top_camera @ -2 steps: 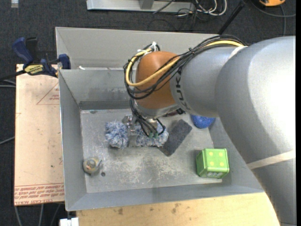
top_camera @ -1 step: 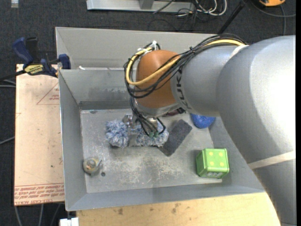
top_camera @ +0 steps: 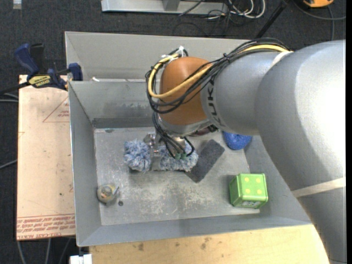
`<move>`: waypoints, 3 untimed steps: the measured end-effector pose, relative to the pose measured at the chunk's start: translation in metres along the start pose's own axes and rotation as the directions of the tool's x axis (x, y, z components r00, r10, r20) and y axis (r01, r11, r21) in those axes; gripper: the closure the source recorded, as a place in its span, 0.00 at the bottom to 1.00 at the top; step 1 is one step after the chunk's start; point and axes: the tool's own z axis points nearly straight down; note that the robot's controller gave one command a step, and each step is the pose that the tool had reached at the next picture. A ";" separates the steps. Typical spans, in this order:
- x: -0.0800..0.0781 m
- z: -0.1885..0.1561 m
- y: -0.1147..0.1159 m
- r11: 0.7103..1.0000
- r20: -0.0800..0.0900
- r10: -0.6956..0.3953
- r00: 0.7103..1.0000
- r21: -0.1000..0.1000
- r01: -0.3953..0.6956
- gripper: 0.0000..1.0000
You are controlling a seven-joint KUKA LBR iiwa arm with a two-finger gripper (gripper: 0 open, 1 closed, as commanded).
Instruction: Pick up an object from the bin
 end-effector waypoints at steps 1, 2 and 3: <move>0.000 -0.011 0.000 1.000 0.000 0.000 1.000 0.000 0.000 1.00; 0.001 -0.021 0.000 1.000 -0.002 0.000 1.000 0.000 0.000 1.00; 0.001 -0.042 0.000 1.000 -0.003 0.001 1.000 0.001 -0.001 1.00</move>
Offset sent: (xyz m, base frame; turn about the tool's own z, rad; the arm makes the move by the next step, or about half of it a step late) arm 0.0000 0.0000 0.1077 0.0000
